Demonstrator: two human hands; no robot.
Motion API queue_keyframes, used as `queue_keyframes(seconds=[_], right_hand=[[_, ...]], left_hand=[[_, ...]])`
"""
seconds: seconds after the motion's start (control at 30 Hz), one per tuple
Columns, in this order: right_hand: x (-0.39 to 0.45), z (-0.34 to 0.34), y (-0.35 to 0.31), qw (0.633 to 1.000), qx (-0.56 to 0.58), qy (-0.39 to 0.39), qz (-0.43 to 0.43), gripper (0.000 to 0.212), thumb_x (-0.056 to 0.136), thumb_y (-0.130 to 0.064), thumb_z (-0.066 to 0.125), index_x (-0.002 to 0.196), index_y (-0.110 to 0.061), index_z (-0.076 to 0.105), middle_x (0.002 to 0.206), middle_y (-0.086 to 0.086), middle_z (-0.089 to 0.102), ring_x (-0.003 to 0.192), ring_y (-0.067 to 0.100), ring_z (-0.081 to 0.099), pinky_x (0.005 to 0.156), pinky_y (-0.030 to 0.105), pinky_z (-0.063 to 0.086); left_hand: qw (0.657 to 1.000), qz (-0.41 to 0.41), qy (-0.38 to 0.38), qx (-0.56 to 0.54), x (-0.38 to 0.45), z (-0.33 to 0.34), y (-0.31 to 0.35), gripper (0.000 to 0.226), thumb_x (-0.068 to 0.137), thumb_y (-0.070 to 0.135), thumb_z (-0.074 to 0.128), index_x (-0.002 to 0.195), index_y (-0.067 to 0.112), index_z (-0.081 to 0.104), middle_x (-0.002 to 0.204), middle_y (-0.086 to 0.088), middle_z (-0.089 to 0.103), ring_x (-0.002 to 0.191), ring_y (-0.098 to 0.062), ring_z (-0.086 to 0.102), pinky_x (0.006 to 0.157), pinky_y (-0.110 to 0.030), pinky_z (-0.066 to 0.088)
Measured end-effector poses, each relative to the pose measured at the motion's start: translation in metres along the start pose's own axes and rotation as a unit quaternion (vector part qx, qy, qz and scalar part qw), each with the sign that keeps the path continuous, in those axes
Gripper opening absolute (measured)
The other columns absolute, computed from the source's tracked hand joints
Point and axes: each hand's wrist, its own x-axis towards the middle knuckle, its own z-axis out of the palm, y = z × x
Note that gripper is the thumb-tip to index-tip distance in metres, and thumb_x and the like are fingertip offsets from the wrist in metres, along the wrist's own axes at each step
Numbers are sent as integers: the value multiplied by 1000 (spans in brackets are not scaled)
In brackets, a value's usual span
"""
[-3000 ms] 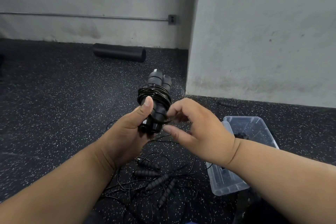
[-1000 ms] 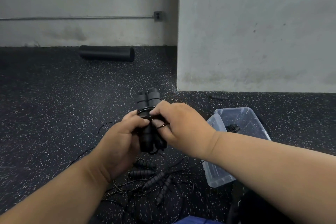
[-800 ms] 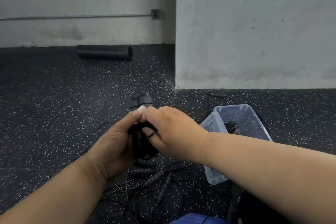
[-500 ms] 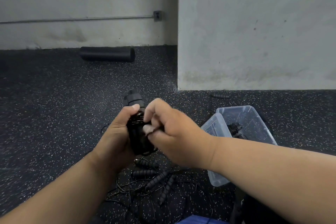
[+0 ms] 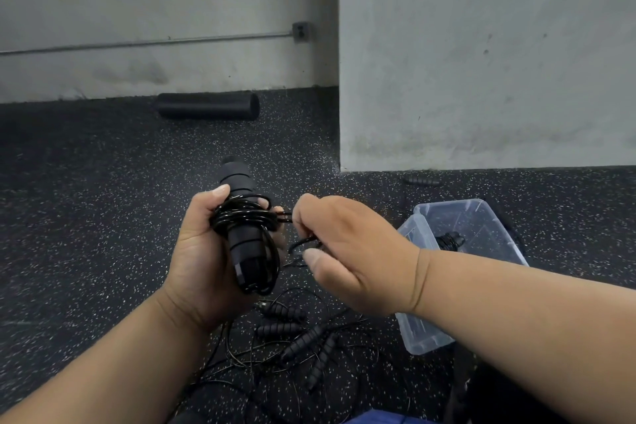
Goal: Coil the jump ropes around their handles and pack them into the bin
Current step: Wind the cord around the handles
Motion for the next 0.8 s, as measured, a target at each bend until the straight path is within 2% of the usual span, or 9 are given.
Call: queue_keyframes(seconds=[0.07,0.2,0.27,0.4,0.57,0.67,0.73,0.8], right_hand=[[-1,5,3,1000,-1,0,-1,26,97,-43,36,98,-19,45,79,1,47,72,19,41,66,46,42],[-3,13,11,1000,-1,28,6,38,107,-50,37,105,-15,52,91,-8,49,80,11,41,74,39,46],[-6,18,14,999,-6,40,-7,29,107,-42,45,110,-14,52,98,-13,45,85,8,41,80,31,44],[-8,27,13,997,-27,56,-44,18,105,-37,49,107,-20,44,96,-11,47,83,11,40,82,33,41],[-7,28,7,997,10,58,-40,15,106,-36,47,103,-22,43,94,-17,41,82,3,35,85,26,35],[-7,26,1,995,90,45,9,21,107,-39,42,103,-18,42,85,-5,46,75,11,40,71,34,42],[-5,25,-4,989,143,35,28,26,107,-40,40,104,-14,42,77,5,46,67,16,40,62,38,40],[-2,26,-6,986,160,33,33,30,106,-41,40,105,-12,41,75,10,48,66,20,42,61,42,40]], left_hand=[[1000,-2,-2,-7,-1,0,0,50,76,59,65,101,15,67,99,-5,67,81,-19,60,76,-33,43],[1000,4,3,-15,-5,5,2,53,78,61,61,106,16,64,102,-6,67,84,-21,64,70,-31,53],[1000,9,-4,-21,-6,8,2,53,81,61,59,110,17,62,103,-8,66,87,-23,63,67,-32,56],[999,-2,-20,-32,-6,12,-1,52,84,62,54,111,17,58,99,-9,62,82,-24,61,64,-31,58],[999,-5,-31,-33,-5,9,-4,52,87,64,54,103,16,63,102,-7,59,92,-23,58,85,-35,51],[999,8,-39,-25,-7,11,-6,54,88,63,48,90,13,71,99,-9,64,91,-25,64,85,-36,54],[999,10,-41,-29,-9,13,-7,58,90,63,45,90,11,71,99,-12,64,89,-27,65,84,-36,55],[998,12,-44,-33,-10,13,-8,64,92,64,42,91,9,73,96,-13,67,86,-28,68,80,-36,59]])
